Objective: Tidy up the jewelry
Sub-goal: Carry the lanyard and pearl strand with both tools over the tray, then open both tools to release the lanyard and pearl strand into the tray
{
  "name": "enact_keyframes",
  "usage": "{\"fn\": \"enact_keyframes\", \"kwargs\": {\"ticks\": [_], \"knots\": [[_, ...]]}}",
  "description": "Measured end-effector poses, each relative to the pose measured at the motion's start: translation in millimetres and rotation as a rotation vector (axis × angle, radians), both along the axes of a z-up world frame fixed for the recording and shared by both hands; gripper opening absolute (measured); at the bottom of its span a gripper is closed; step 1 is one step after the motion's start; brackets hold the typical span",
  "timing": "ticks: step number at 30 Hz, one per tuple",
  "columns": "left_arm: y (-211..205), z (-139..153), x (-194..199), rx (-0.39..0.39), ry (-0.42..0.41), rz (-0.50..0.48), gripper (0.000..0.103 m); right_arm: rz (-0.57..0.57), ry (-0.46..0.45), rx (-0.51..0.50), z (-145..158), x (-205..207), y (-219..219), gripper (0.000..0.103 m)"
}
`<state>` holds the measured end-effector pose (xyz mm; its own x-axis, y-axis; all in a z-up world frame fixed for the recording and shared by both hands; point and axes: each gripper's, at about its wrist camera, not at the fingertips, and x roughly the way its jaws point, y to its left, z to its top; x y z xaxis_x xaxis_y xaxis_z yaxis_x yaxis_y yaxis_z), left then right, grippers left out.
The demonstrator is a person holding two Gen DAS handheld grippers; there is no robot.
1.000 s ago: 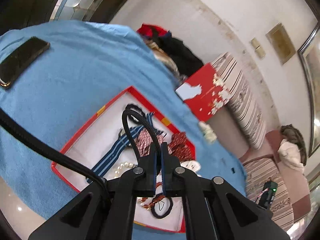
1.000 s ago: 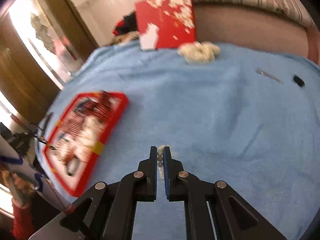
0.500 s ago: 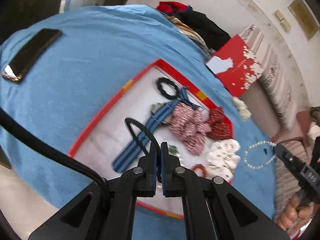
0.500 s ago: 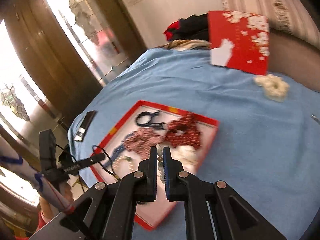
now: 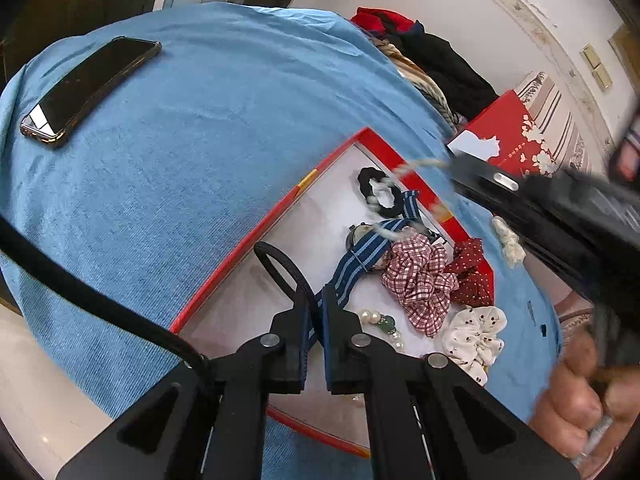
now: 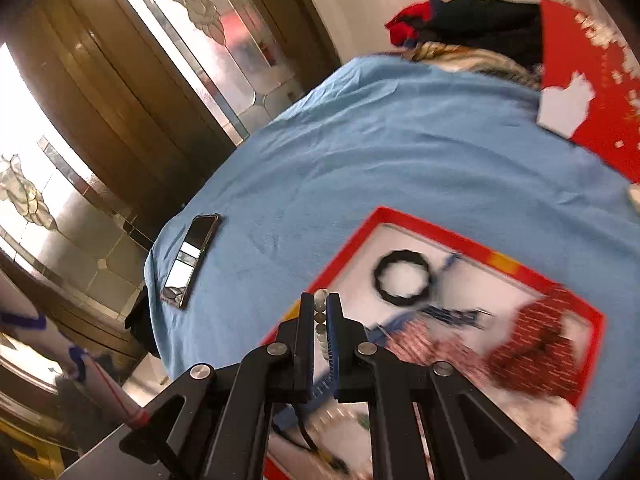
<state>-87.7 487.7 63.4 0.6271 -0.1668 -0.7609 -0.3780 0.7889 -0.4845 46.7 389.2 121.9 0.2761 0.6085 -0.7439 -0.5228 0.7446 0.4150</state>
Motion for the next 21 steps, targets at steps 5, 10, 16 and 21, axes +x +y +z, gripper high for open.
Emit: {"fn": "enact_keyframes", "kwargs": {"ticks": [5, 10, 16, 21], "knots": [[0.3, 5.5, -0.3, 0.003, -0.039, -0.006, 0.009, -0.024, 0.044, -0.036, -31.1, 20.1, 19.2, 0.006], [-4.9, 14.7, -1.8, 0.053, -0.075, -0.016, 0.024, -0.054, -0.011, -0.179, -45.8, 25.3, 11.3, 0.007], [-1.8, 22.4, -8.0, 0.043, -0.12, 0.012, 0.042, -0.056, -0.116, -0.224, -20.2, 10.2, -19.6, 0.03], [8.3, 27.7, -19.7, 0.027, -0.169, 0.073, 0.051, -0.088, -0.211, -0.262, 4.7, -12.9, -74.4, 0.037]]}}
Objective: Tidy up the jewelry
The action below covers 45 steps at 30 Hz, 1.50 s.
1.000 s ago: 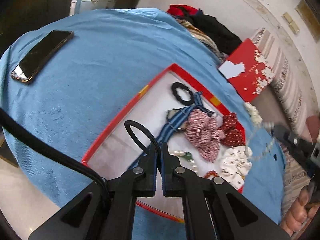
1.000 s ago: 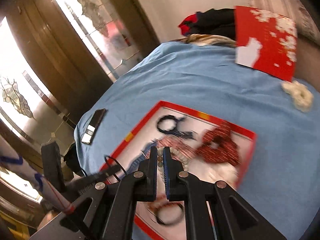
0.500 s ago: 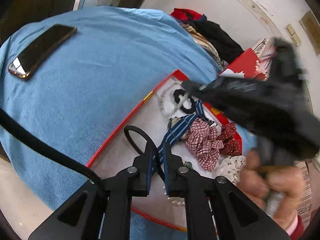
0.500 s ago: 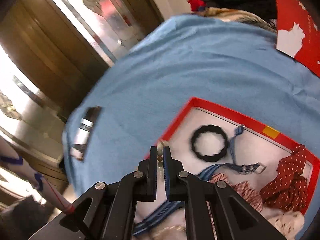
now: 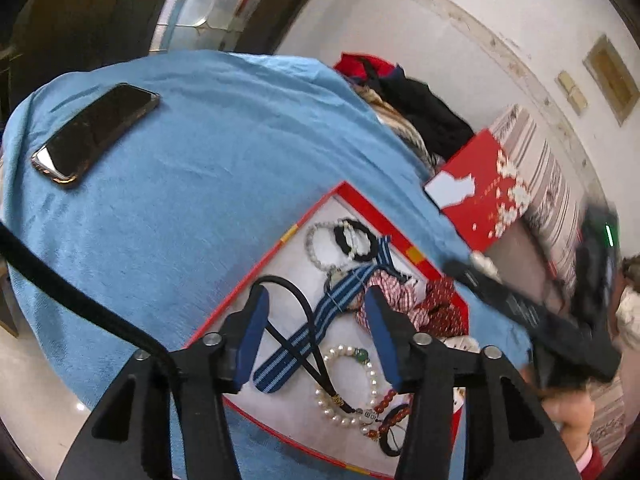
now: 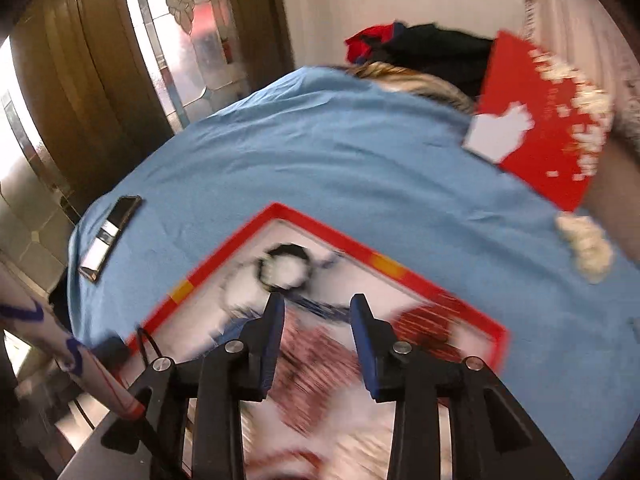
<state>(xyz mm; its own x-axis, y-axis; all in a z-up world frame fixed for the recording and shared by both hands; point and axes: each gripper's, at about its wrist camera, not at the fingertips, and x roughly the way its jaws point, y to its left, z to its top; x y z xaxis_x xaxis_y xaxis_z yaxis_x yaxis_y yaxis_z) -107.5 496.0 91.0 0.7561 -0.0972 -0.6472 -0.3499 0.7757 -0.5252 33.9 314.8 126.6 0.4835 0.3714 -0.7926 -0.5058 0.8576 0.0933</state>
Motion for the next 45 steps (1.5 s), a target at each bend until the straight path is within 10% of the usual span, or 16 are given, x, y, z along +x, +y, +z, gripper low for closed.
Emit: {"fn": "enact_keyframes", "kwargs": {"ticks": [10, 21, 45], "knots": [[-14.3, 2.0, 6.7, 0.077, 0.043, 0.009, 0.055, -0.147, 0.03, -0.017, -17.9, -43.1, -96.3, 0.04], [-11.0, -3.5, 7.6, 0.138, 0.108, 0.068, 0.058, -0.178, 0.133, 0.065, -53.7, -52.9, -98.5, 0.042], [-70.7, 14.1, 12.0, 0.432, 0.106, 0.012, 0.065, -0.243, -0.009, -0.046, -42.5, -128.0, -164.1, 0.055]]}}
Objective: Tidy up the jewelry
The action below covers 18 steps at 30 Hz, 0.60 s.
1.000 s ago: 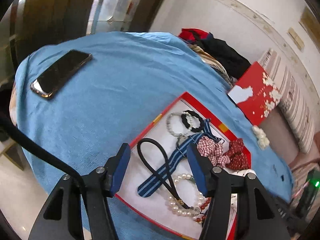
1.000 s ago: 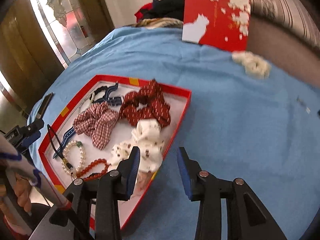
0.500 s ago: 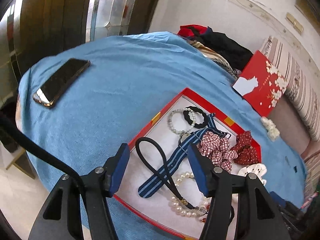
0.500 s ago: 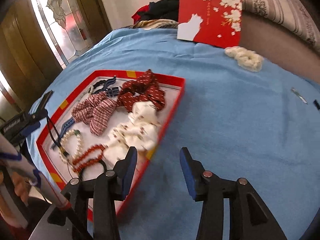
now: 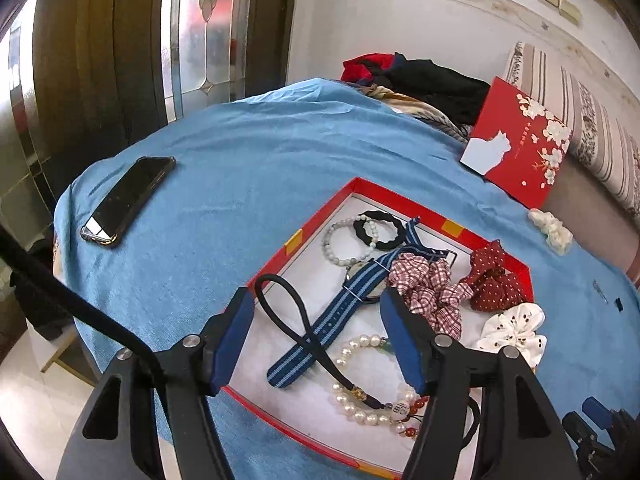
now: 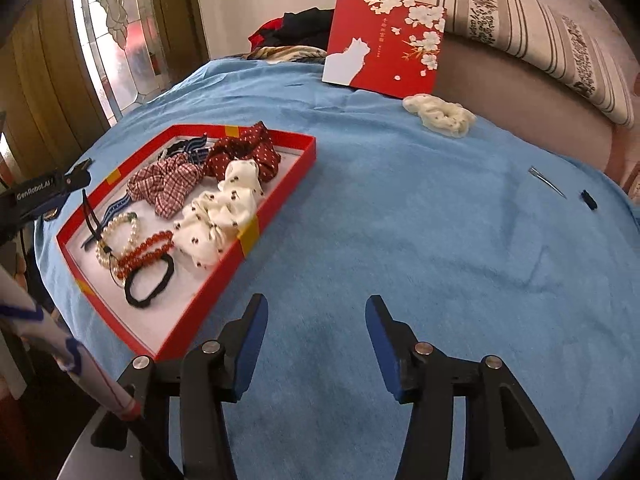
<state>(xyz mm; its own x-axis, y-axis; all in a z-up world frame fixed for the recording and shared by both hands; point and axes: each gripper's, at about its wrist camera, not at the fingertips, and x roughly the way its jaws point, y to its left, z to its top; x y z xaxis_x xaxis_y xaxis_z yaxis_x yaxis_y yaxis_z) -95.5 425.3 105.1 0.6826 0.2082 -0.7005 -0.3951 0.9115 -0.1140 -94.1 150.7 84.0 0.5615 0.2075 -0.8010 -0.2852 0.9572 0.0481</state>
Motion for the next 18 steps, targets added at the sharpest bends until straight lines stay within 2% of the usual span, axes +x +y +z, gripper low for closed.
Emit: {"fn": "enact_keyframes", "kwargs": {"ticks": [11, 18], "knots": [[-9.1, -2.4, 1.4, 0.024, 0.013, -0.018, 0.066, -0.013, -0.002, -0.008, -1.3, -12.4, -4.6, 0.058], [-7.4, -4.4, 1.7, 0.011, 0.019, -0.013, 0.066, 0.012, 0.006, 0.006, -1.2, -1.5, 13.7, 0.058]]}}
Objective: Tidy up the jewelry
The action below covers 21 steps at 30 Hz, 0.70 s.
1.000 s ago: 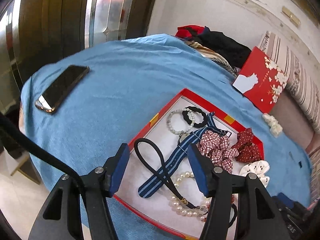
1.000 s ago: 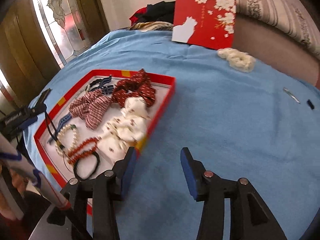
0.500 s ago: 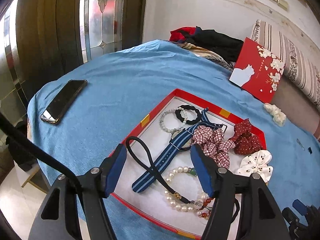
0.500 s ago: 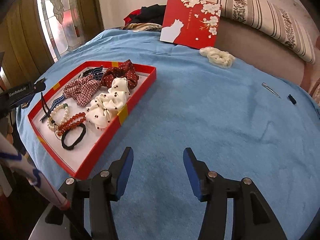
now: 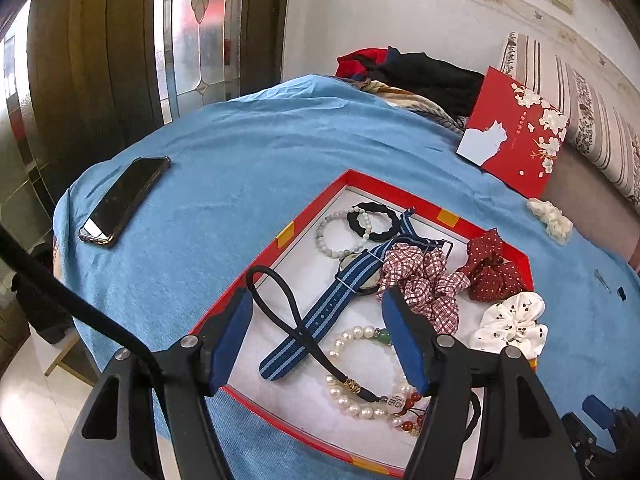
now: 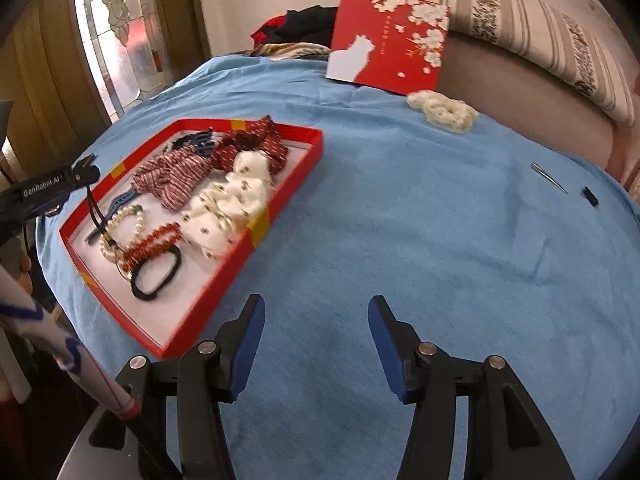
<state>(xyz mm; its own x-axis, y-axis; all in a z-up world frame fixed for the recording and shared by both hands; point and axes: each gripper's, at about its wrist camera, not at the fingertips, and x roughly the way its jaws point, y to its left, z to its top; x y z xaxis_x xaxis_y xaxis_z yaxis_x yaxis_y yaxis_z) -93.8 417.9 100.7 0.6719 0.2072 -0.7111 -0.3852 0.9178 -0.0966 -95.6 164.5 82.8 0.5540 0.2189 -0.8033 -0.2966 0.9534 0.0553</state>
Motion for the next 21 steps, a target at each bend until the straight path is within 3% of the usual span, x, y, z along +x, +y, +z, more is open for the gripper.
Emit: {"fn": "enact_keyframes", "kwargs": {"ticks": [6, 10, 12, 14, 16, 21], "knots": [[9.3, -1.3, -0.6, -0.02, -0.003, 0.018, 0.066, 0.023, 0.0, 0.035, 5.5, 9.4, 25.7, 0.058], [7.6, 9.5, -8.8, 0.088, -0.044, 0.082, 0.07, 0.039, -0.009, 0.017, 4.2, -2.9, 31.3, 0.058], [0.7, 22.4, -21.8, 0.192, -0.111, 0.134, 0.076, 0.031, -0.012, 0.012, 3.7, -8.5, 25.9, 0.058], [-7.4, 34.1, -34.7, 0.277, -0.173, 0.172, 0.093, 0.007, -0.003, 0.024, 3.4, -16.2, 15.0, 0.059], [-17.7, 46.8, -53.3, 0.338, -0.234, 0.201, 0.099, -0.029, 0.008, 0.043, 2.7, -25.6, 0.8, 0.059], [-43.3, 75.9, -102.4, 0.333, -0.292, 0.165, 0.103, -0.09, -0.017, 0.033, 7.3, -44.3, -24.9, 0.061]]}}
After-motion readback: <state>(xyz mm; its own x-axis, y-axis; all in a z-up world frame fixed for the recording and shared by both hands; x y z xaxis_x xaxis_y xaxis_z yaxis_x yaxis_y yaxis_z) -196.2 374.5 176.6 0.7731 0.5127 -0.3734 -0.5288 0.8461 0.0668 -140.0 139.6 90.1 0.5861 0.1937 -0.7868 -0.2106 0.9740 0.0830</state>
